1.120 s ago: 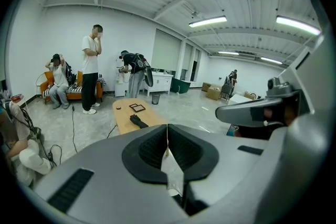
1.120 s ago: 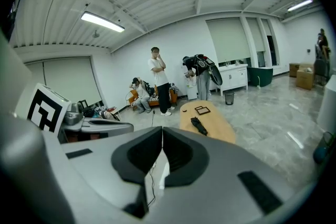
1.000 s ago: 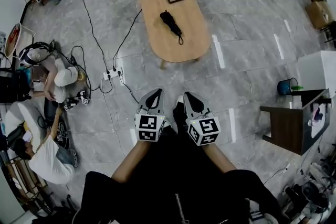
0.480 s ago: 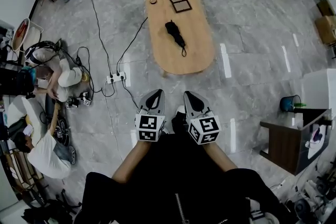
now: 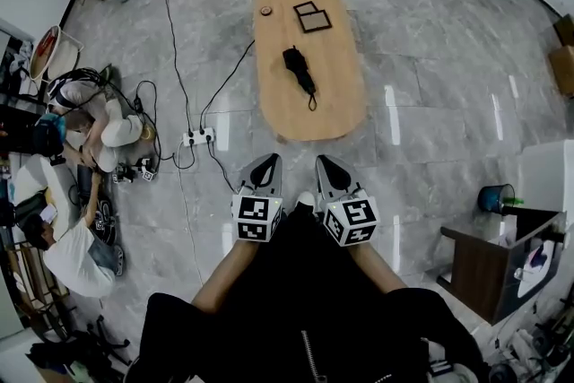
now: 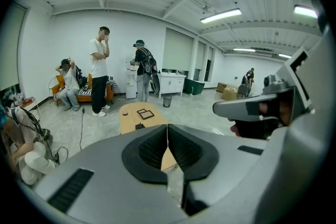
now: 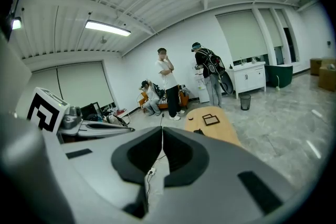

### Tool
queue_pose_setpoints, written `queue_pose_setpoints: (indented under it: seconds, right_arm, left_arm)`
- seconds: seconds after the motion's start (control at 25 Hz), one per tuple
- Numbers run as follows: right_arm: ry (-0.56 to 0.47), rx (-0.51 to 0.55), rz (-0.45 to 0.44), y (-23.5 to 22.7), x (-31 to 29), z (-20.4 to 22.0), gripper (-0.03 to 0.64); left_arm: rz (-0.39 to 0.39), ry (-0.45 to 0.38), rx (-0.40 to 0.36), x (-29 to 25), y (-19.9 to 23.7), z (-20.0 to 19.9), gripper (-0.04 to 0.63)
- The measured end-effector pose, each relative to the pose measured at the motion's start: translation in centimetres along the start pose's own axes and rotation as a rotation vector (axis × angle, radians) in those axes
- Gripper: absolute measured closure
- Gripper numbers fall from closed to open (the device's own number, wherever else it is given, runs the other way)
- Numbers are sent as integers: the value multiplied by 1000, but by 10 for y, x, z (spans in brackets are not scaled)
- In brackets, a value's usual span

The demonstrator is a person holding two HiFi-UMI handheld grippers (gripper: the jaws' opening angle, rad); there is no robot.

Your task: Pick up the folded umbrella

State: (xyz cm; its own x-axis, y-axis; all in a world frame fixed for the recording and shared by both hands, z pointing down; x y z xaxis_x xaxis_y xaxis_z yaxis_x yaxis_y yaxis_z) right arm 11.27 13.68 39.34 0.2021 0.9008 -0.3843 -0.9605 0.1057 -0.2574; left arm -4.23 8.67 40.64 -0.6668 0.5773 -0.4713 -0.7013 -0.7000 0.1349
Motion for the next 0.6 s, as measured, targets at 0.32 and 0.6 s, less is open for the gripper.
queue_pose_setpoints:
  seconds: [0.32, 0.6]
  right_arm:
    - [12, -40, -17, -8, -1, 2, 603]
    - [28, -65, -10, -19, -5, 8, 603]
  left_arm:
    - [6, 35, -12, -8, -9, -4, 580]
    - [26, 54, -20, -21, -10, -2, 580]
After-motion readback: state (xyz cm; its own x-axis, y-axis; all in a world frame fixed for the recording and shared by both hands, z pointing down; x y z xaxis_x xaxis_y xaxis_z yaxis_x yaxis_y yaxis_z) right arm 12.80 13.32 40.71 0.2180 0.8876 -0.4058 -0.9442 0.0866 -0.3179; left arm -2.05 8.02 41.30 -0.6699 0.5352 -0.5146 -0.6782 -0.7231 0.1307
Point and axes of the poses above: the fingertips, and each gripper's own axes: x backward along the fingers, y to its left, z out of its underside, the point moved 7 cm from there along x, backward along the fingers, and after that the axes turned 5 degrees about z, right-handed, at the moved point
